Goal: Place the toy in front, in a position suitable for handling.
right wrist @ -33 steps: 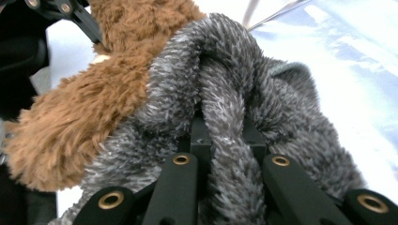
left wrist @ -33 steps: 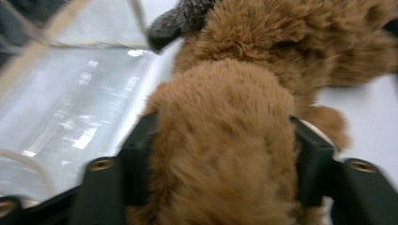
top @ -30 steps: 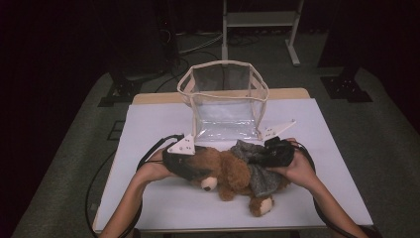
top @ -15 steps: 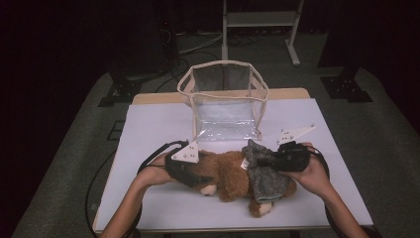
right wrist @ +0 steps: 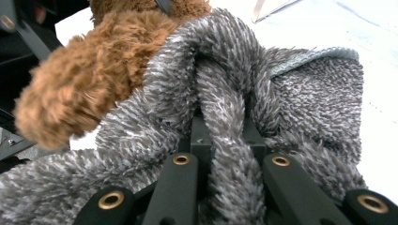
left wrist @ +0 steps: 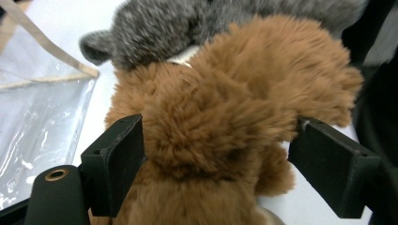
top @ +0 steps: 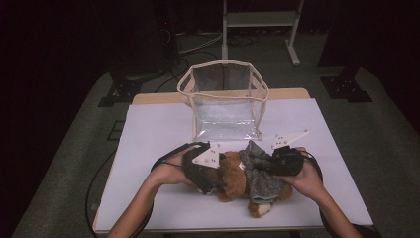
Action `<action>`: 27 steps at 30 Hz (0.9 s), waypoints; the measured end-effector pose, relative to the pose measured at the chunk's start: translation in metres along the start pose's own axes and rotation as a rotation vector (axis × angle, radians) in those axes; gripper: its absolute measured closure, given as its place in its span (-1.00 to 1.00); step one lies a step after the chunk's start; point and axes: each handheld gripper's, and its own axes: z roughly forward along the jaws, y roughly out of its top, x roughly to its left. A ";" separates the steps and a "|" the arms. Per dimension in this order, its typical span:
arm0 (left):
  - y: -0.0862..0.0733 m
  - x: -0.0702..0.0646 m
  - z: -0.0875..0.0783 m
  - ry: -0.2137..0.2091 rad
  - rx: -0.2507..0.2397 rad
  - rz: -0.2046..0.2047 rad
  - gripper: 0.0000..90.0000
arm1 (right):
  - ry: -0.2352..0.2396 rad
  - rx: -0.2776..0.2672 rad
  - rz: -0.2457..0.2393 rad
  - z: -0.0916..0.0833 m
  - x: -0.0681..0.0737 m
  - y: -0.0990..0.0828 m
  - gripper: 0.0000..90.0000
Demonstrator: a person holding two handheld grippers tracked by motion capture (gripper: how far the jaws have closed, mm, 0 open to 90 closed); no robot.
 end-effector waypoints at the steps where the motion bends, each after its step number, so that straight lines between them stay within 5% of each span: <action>1: 0.003 0.001 0.003 0.001 0.021 0.011 -0.60 | 0.001 0.001 0.001 0.000 0.000 0.000 0.78; 4: 0.012 0.004 0.008 -0.013 0.048 0.043 -0.57 | 0.003 0.003 0.000 0.000 -0.001 0.001 0.78; 7: 0.017 0.007 0.012 -0.011 0.049 0.074 -0.10 | 0.002 0.001 0.005 0.000 -0.002 0.000 0.78; 9: 0.018 0.014 0.011 0.016 0.031 0.034 0.30 | -0.009 -0.002 0.009 -0.002 -0.004 0.001 0.78; 12: 0.016 0.028 0.006 0.043 -0.019 -0.051 0.58 | -0.013 -0.014 0.028 -0.006 -0.014 0.004 0.78; 18: 0.025 0.045 0.000 0.105 -0.049 -0.085 0.63 | -0.022 -0.014 0.048 -0.013 -0.037 0.026 0.78; 24: 0.046 0.058 -0.017 0.208 -0.126 -0.047 0.63 | -0.062 -0.064 0.021 -0.041 -0.044 0.052 0.78; 27: 0.051 0.055 -0.018 0.221 -0.152 -0.024 0.58 | -0.094 -0.088 -0.003 -0.055 -0.041 0.062 0.77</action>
